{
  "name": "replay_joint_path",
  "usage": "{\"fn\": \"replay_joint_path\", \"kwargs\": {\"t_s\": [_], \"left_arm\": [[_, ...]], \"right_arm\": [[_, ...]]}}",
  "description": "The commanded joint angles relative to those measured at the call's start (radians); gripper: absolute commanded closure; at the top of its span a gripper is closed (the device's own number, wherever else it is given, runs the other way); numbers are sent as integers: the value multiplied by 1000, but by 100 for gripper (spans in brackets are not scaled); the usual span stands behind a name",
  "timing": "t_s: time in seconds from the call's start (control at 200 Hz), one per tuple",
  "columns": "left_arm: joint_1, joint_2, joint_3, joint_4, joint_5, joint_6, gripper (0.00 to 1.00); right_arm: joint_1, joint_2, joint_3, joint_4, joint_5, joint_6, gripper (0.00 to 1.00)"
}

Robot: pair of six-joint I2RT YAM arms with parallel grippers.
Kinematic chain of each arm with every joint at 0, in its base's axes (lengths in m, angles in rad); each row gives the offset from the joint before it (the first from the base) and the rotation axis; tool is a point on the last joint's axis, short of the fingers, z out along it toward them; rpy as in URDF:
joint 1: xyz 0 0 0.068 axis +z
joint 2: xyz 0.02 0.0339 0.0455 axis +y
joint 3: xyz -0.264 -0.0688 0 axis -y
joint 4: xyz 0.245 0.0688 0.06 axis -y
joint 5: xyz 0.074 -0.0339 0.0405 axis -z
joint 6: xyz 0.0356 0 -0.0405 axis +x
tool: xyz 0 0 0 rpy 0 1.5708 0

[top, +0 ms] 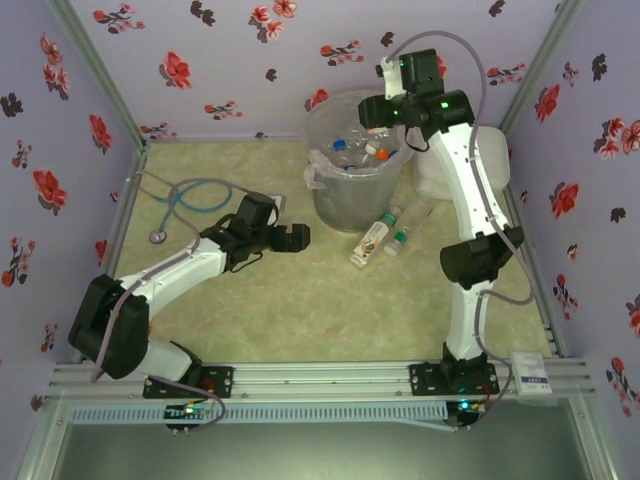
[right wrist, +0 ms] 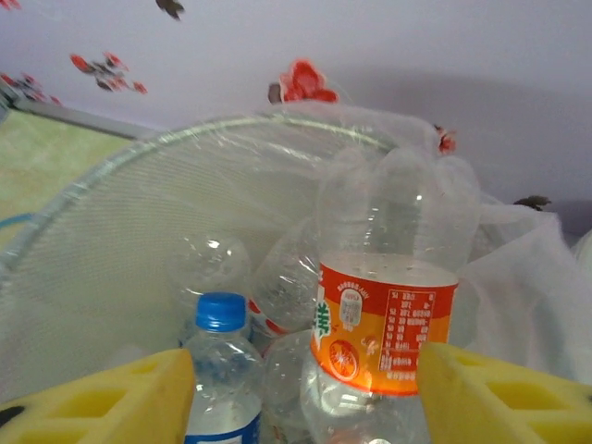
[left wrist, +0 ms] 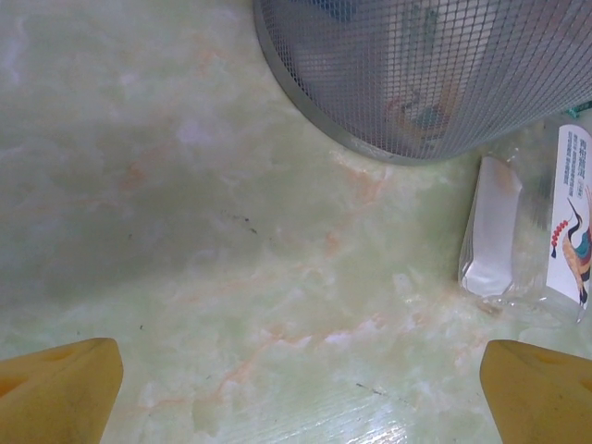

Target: Put the plastic bottles in the bin

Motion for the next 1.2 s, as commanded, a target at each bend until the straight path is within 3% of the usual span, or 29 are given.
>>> {"fn": "replay_joint_path", "kwargs": {"t_s": [0.0, 0.27, 0.53, 0.655, 0.82, 1.035, 1.085, 1.195], "left_arm": [[-8, -31, 27, -43, 3, 29, 0], [-22, -33, 75, -96, 1, 48, 0], [-25, -7, 104, -98, 1, 63, 0], [-25, -23, 82, -91, -4, 60, 0], [-25, -30, 64, -83, -15, 67, 0], [-25, -32, 45, -54, -10, 56, 0], [-25, -37, 36, -40, -10, 53, 0], [-25, -30, 40, -38, -4, 57, 0]], "right_arm": [[20, 38, -9, 53, -28, -9, 33], [47, 0, -8, 3, -168, -52, 35], [33, -161, -91, 38, -30, 28, 35], [-32, -297, -271, 115, 27, 143, 37], [-200, -472, -561, 225, 9, 346, 44], [-313, -582, -849, 243, 94, 438, 48], [-328, -585, -921, 261, 96, 481, 46], [-338, -549, -1035, 315, 49, 578, 25]]}}
